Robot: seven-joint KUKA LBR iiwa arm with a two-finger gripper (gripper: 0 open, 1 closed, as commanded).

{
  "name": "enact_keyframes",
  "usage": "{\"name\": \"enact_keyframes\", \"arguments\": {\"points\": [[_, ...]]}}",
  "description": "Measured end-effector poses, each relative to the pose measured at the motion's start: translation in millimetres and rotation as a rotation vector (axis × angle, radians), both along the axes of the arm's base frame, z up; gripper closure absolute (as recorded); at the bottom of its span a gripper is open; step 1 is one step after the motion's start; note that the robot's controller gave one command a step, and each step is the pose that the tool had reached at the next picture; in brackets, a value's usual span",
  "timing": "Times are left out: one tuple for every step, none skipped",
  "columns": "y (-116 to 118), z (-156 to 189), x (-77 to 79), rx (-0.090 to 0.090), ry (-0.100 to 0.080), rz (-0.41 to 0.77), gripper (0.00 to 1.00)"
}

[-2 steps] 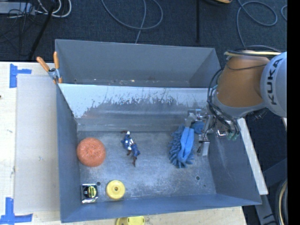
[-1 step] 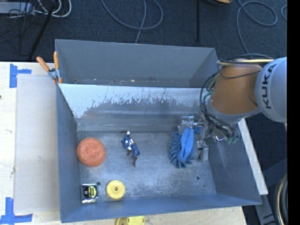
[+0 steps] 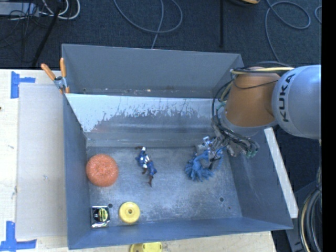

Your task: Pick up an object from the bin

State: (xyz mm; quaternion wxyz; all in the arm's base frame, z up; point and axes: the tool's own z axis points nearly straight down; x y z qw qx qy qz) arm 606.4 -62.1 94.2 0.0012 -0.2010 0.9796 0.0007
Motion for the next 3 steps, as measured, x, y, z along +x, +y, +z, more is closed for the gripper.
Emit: {"name": "enact_keyframes", "arguments": {"points": [[0.0, 0.0, 0.0, 0.000, 0.000, 0.000, 1.00], [3.0, 44.6, -7.0, 0.000, 0.010, 0.004, 1.00], [-0.3, 76.9, -10.4, 0.002, 0.006, 0.015, 0.00]]}}
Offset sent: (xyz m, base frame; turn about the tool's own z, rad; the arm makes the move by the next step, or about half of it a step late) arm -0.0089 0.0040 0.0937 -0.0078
